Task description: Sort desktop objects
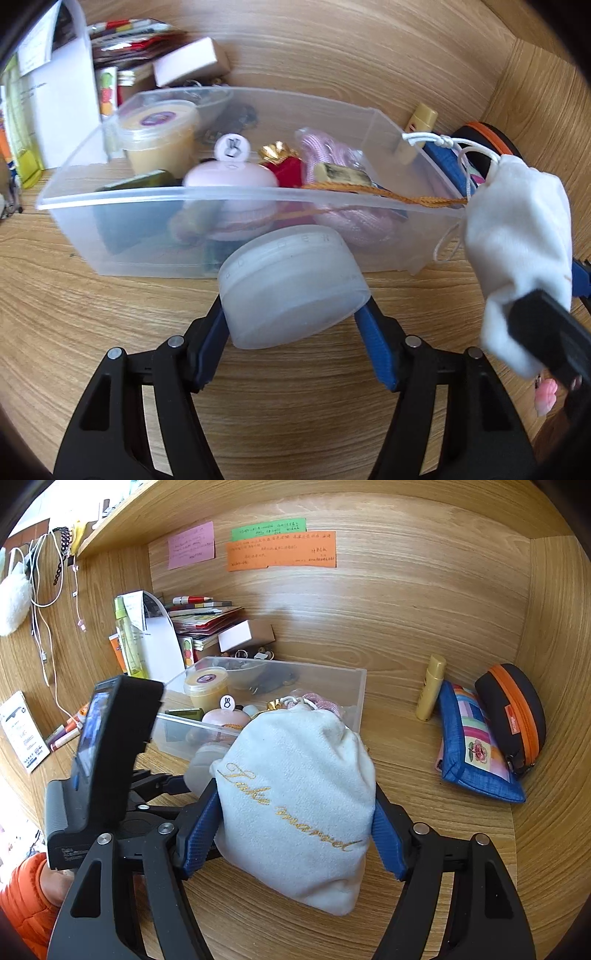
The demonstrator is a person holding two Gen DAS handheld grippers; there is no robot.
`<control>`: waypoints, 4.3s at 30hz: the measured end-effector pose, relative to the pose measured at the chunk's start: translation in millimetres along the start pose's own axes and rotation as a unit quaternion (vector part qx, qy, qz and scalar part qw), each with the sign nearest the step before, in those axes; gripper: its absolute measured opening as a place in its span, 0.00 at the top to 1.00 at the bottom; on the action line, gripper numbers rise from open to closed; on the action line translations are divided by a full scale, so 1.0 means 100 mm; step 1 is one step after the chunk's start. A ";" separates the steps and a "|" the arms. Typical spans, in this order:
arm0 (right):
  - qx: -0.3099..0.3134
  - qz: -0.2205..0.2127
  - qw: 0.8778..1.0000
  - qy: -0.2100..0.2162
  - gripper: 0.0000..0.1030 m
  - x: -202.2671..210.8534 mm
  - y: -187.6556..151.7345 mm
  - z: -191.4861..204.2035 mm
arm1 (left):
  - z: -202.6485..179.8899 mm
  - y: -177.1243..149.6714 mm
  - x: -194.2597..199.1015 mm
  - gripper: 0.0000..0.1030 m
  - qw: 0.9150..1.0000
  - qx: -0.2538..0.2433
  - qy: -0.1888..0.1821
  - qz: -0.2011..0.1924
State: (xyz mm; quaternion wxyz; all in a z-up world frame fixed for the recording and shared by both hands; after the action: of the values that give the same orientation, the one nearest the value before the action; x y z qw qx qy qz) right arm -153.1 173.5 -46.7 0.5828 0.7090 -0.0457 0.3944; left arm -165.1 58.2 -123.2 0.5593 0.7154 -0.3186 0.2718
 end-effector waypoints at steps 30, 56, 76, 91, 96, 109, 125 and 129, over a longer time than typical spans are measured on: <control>0.004 -0.030 1.000 -0.001 0.31 -0.14 0.53 0.22 | 0.65 0.51 0.82 0.36 0.996 0.010 0.011 -0.084; -0.008 0.033 0.999 -0.028 0.31 -0.97 0.74 0.00 | 0.63 1.21 0.16 0.36 0.998 -0.030 -0.022 -0.043; 0.018 0.056 0.997 -0.047 0.28 -1.23 0.67 0.03 | 0.48 1.36 -0.16 0.35 0.996 -0.081 -0.008 -0.028; 0.008 0.067 0.997 -0.037 0.27 -1.24 0.66 0.01 | 0.46 1.35 -0.11 0.30 0.997 -0.077 -0.009 -0.024; 0.006 0.064 0.997 -0.036 0.26 -1.19 0.67 0.00 | 0.45 1.35 -0.03 0.30 0.997 -0.077 -0.008 -0.030; 0.004 0.024 0.998 -0.060 0.17 -0.81 0.79 -0.03 | 0.49 1.30 0.34 0.13 0.996 -0.069 0.011 -0.060; -0.008 -0.033 0.995 -0.091 0.07 -0.05 0.66 0.09 | 0.55 0.94 1.18 0.03 0.987 -0.071 0.058 -0.133; -0.024 -0.053 0.994 -0.088 0.05 0.17 0.61 0.13 | 0.53 0.79 1.42 0.02 0.983 -0.078 0.056 -0.154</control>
State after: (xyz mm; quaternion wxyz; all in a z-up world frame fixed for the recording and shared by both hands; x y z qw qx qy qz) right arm -167.0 149.3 11.8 0.6131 0.7285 -0.0689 0.2978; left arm -131.4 -28.4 20.0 0.6654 0.6937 -0.1932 0.1965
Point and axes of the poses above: each gripper's, at about its wrist camera, not at the fingertips, and x roughly against the way its jaws point, z to its left, y to its top, the point moved 5 cm from there along -x, roughly the way its jaws point, and after that the axes turned 1 degree about -y, right-handed, at the moved point
